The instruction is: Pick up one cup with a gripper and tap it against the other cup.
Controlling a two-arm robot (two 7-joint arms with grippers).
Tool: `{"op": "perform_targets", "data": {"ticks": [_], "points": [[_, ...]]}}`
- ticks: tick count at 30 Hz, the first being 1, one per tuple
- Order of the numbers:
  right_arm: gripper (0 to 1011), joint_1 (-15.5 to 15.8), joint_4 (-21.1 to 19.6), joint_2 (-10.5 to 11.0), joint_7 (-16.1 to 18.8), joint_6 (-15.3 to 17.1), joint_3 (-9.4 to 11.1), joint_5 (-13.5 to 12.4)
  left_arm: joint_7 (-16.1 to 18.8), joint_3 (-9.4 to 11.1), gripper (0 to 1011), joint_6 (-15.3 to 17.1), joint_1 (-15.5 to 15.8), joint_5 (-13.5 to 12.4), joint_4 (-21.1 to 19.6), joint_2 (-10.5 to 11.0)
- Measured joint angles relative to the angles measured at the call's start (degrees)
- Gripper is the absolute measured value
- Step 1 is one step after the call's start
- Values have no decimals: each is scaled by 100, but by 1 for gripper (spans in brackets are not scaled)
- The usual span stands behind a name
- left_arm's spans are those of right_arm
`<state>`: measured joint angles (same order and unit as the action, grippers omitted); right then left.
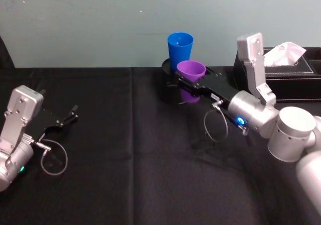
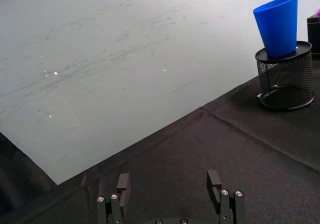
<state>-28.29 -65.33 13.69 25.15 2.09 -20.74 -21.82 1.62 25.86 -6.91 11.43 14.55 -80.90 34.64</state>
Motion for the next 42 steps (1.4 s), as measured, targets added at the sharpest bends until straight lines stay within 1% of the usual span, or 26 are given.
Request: {"op": "perform_targets", "data": {"ticks": [2, 3, 5, 6, 8, 9, 11, 13, 16, 21, 25, 31, 35, 42], "points": [[743, 117, -151, 57, -31, 15, 3, 0, 0, 0, 1000, 0, 0, 0, 0, 0], [743, 238, -322, 116, -58, 30, 3, 3, 0, 0, 1000, 0, 0, 0, 0, 0], [743, 348, -466, 179, -79, 34, -2, 16, 0, 0, 1000, 0, 0, 0, 0, 0], [743, 457, -605, 229, -105, 34, -10, 31, 0, 0, 1000, 0, 0, 0, 0, 0], [743, 568, -732, 276, -134, 16, -18, 63, 0, 0, 1000, 0, 0, 0, 0, 0], [743, 672, -830, 308, -164, -39, -27, 94, 0, 0, 1000, 0, 0, 0, 0, 0], [743, 785, -906, 338, -195, -121, -43, 141, 0, 0, 1000, 0, 0, 0, 0, 0], [743, 916, -967, 365, -253, -284, -80, 254, 0, 0, 1000, 0, 0, 0, 0, 0], [743, 1053, -934, 364, -321, -522, -128, 434, 0, 0, 1000, 0, 0, 0, 0, 0], [743, 1202, -703, 256, -395, -847, -100, 566, 0, 0, 1000, 0, 0, 0, 0, 0], [743, 1282, -598, 197, -400, -994, -33, 569, 0, 0, 1000, 0, 0, 0, 0, 0], [743, 1447, -517, 126, -357, -1278, 133, 541, 0, 0, 1000, 0, 0, 0, 0, 0], [743, 1470, -459, 95, -304, -1318, 174, 524, 0, 0, 1000, 0, 0, -1, 0, 0], [743, 1468, -361, 47, -110, -1274, 200, 428, 0, 0, 1000, 0, 0, 0, 0, 0]]}}
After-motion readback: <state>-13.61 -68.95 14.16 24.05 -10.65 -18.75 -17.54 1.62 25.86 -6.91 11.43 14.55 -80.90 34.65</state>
